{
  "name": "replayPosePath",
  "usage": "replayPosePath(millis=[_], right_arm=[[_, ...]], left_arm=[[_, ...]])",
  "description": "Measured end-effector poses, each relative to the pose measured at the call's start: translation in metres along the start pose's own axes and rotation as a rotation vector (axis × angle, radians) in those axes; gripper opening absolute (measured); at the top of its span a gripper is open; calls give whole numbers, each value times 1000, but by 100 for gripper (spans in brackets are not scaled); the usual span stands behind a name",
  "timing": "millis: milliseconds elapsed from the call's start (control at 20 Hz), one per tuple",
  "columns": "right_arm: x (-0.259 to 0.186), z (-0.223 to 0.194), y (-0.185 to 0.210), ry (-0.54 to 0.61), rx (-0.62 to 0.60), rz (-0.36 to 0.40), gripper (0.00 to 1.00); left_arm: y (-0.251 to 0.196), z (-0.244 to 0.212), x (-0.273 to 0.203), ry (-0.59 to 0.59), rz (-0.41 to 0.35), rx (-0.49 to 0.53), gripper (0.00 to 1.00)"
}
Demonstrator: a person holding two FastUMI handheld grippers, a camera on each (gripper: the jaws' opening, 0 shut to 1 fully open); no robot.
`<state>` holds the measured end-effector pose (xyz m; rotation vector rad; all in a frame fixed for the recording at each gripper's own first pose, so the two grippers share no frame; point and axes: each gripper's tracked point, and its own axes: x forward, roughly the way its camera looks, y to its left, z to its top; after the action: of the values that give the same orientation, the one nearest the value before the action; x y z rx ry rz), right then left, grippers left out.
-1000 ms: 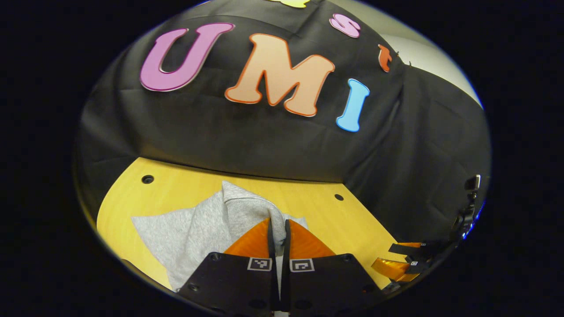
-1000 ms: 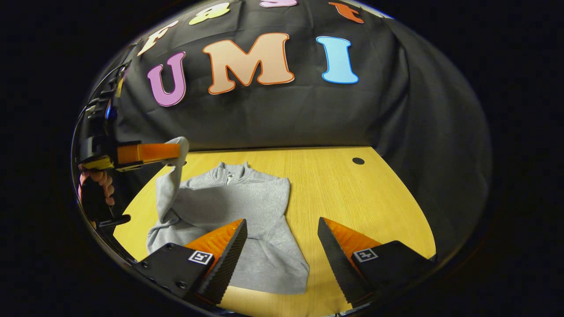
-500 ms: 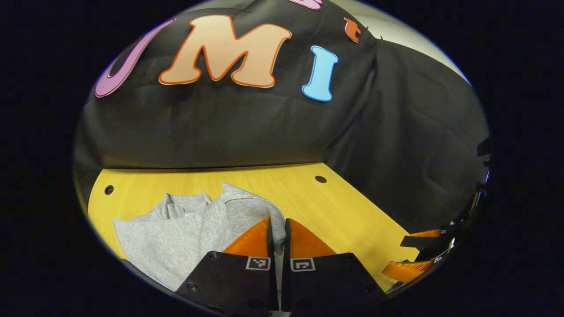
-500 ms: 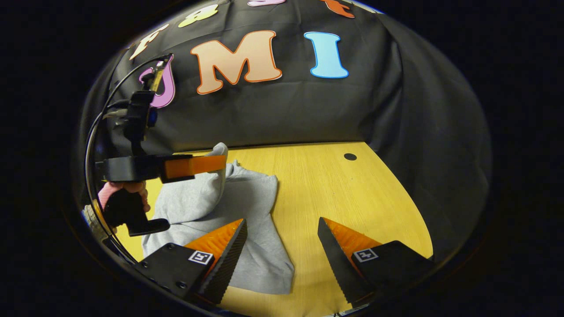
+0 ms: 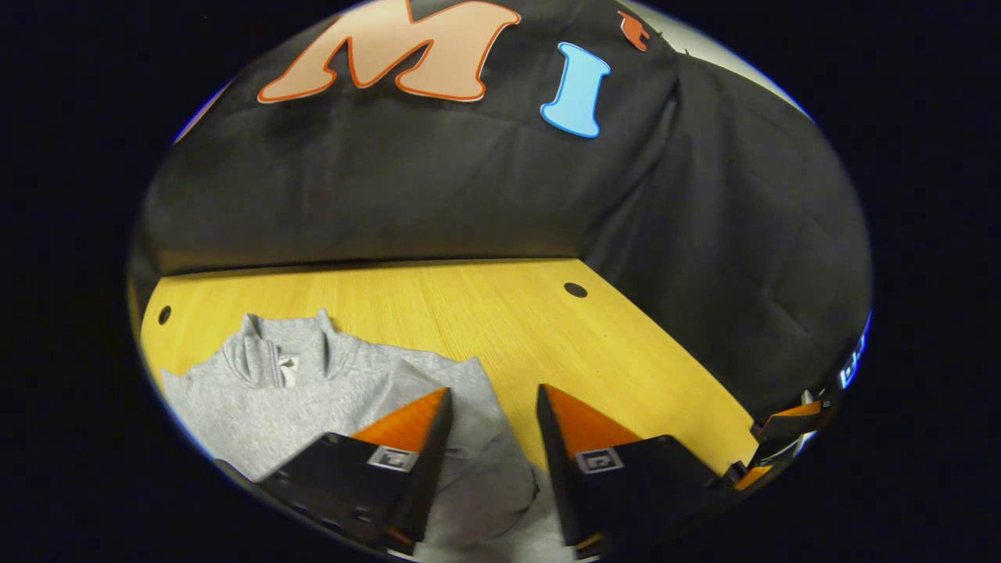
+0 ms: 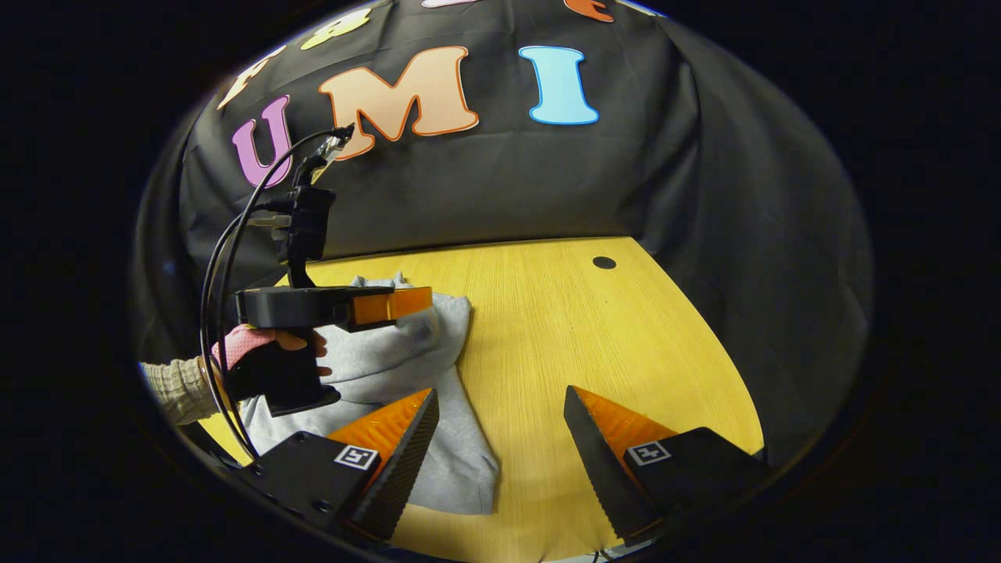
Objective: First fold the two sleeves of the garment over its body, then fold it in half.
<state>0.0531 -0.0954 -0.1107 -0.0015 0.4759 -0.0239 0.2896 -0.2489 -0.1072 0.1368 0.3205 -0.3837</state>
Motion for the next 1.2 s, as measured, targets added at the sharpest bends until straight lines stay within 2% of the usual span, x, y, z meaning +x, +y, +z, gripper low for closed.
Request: replayPosePath(millis=[100, 400, 550, 700, 800, 900, 1200], right_arm=[[2, -1, 3, 6, -3, 6, 99], [4, -16, 24, 29, -18, 40, 99], [5, -31, 46, 47, -33, 73, 99], [7, -50, 58, 74, -61, 93, 98], [7, -70, 66, 108, -78, 111, 100], [8, -91, 73, 145, -106, 120, 97], [10, -138, 69, 238, -156, 112, 99]], left_arm=[[8, 1, -10, -15, 12, -28, 99], [57, 8, -77, -91, 98, -24, 96], [100, -4, -139, -110, 182, -17, 96], [130, -30, -183, -101, 250, -36, 95], [151, -57, -220, -85, 317, -96, 95], [168, -85, -247, -72, 377, -146, 95], [166, -166, -296, 42, 398, -213, 95]])
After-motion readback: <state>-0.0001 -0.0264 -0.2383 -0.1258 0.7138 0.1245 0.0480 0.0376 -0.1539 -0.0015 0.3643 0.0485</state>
